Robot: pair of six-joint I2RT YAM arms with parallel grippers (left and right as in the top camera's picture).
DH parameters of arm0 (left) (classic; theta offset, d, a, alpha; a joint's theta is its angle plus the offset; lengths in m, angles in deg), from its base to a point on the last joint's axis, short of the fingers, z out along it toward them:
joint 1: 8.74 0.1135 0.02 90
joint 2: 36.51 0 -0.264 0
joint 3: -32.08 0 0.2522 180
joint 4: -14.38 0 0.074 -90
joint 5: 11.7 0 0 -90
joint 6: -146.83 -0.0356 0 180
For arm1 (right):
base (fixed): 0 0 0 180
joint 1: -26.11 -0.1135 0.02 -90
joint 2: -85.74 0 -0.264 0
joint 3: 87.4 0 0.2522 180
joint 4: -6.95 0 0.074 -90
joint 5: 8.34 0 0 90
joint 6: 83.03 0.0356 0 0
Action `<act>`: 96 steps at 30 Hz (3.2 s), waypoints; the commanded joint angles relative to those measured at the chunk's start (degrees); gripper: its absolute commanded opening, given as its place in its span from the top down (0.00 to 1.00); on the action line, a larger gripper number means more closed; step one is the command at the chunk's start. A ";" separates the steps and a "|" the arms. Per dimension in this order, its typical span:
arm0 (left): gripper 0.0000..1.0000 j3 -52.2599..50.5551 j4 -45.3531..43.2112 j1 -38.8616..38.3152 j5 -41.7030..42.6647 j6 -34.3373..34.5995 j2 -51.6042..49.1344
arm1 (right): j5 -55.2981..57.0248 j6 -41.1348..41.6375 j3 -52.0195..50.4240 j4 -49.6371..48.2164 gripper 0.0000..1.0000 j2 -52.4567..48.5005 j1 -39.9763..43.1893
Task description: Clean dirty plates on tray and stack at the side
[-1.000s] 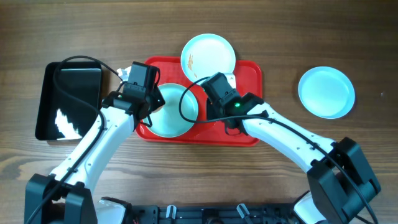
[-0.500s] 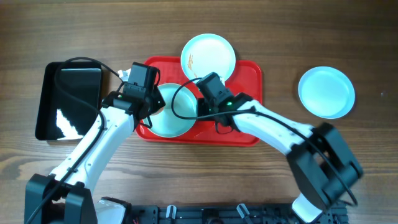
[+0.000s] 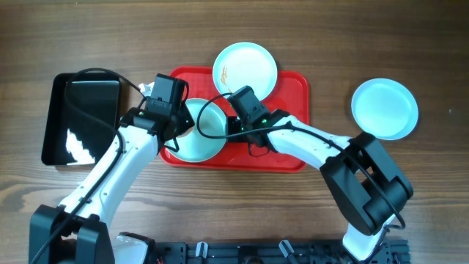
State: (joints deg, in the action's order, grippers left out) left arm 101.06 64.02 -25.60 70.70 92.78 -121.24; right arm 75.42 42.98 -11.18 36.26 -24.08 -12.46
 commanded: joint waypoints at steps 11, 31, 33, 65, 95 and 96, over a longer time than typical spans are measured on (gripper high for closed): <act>0.96 0.00 0.90 -0.11 -3.19 0.50 0.57 | -1.51 0.52 -0.15 1.20 0.54 8.63 -0.13; 0.96 0.00 1.29 0.00 -3.19 0.50 0.57 | 1.31 3.19 -0.17 -3.04 0.51 3.72 -1.88; 0.96 0.00 1.46 0.00 -3.19 0.50 0.57 | 1.77 3.17 -0.17 -2.73 0.52 2.21 -1.88; 0.96 -0.15 1.20 -3.63 11.65 0.48 -4.17 | 16.55 6.19 -0.15 7.69 0.96 -1.38 -1.27; 0.96 -0.15 -2.16 -5.68 -5.90 0.44 -17.49 | 16.98 6.14 -0.15 9.97 0.96 -1.33 -0.57; 0.96 -0.15 -1.97 -5.07 -6.21 0.02 -17.49 | 17.00 6.14 -0.15 10.03 0.96 -1.33 -0.57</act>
State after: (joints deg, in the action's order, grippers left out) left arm 101.72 60.32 -33.84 75.58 92.95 -137.02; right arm 88.84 49.23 -9.61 43.87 -23.54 -13.33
